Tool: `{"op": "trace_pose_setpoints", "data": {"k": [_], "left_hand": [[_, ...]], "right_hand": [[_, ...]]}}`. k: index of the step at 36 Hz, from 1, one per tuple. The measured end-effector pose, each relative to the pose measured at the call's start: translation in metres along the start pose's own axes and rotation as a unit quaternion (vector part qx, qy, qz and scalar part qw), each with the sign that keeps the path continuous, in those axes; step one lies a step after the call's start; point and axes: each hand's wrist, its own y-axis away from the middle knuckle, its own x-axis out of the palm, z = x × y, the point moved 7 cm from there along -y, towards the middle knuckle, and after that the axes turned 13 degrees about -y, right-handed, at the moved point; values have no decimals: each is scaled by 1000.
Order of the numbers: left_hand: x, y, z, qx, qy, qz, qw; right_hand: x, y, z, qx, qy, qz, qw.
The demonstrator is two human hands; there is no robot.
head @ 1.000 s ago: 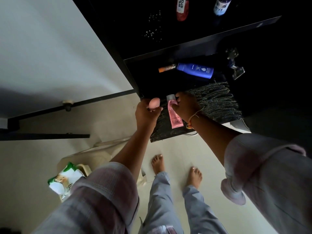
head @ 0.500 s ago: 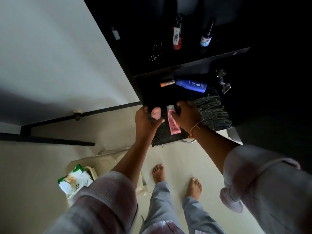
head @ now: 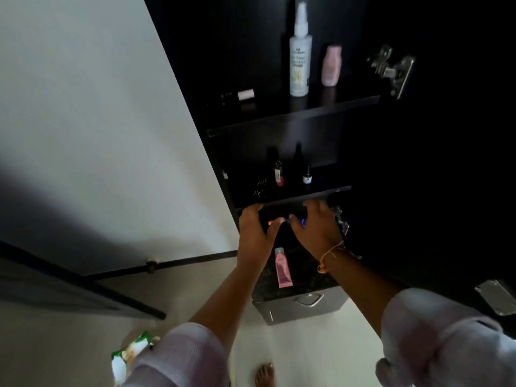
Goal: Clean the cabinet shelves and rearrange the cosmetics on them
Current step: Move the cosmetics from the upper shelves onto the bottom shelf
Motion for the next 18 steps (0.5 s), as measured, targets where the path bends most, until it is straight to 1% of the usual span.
{"op": "trace_pose_setpoints", "data": {"k": [3, 8, 14, 18], "left_hand": [[-7, -18, -22, 9, 28, -12, 1000], [-8, -50, -37, -3, 58, -19, 998], [14, -90, -29, -25, 65, -2, 998], [34, -114, -18, -48, 80, 24, 995]], "right_hand": [[-21, -16, 15, -4, -6, -24, 1000], [-34, -43, 19, 6, -27, -36, 999], [-29, -75, 10, 46, -64, -37, 996], [-20, -96, -2, 64, -76, -45, 994]]}}
